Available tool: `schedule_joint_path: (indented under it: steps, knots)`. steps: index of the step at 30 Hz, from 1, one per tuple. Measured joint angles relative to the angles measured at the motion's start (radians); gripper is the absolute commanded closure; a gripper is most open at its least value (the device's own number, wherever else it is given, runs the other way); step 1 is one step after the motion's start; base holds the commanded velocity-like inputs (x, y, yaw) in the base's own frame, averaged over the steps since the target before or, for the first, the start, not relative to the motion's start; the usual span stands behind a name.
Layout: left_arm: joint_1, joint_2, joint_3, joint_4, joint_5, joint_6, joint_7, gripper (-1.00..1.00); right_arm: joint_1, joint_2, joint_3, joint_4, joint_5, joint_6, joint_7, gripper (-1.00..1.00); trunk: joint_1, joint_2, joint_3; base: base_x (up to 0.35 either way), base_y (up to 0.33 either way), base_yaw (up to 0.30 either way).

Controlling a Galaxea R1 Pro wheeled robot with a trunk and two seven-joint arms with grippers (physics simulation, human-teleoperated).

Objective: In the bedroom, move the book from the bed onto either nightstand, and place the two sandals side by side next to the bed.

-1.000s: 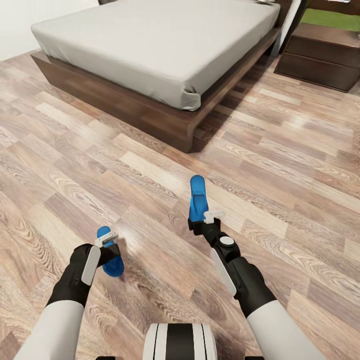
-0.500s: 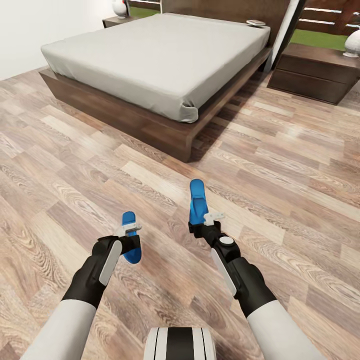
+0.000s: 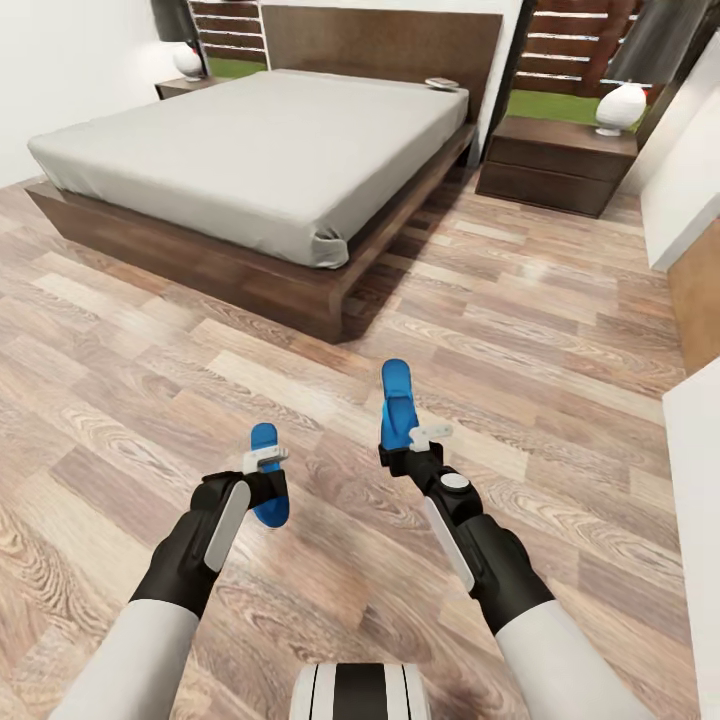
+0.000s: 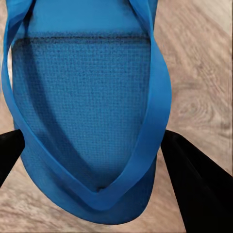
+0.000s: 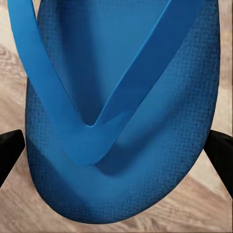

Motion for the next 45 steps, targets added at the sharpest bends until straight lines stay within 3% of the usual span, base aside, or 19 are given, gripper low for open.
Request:
schedule_joint_path:
  steps: [18,45]
  knots:
    - [0.005,0.0,-0.001,0.001,-0.001,0.0,0.0,1.0,0.0,-0.001,-0.005,0.019,-0.005,0.0,-0.003,1.0,-0.009,0.004,0.07,0.115,-0.065,-0.271]
    - [0.005,0.001,0.0,0.005,-0.001,0.0,0.0,1.0,0.0,-0.002,-0.005,0.019,-0.004,0.0,-0.003,1.0,-0.021,0.011,0.174,0.321,-0.032,-0.273]
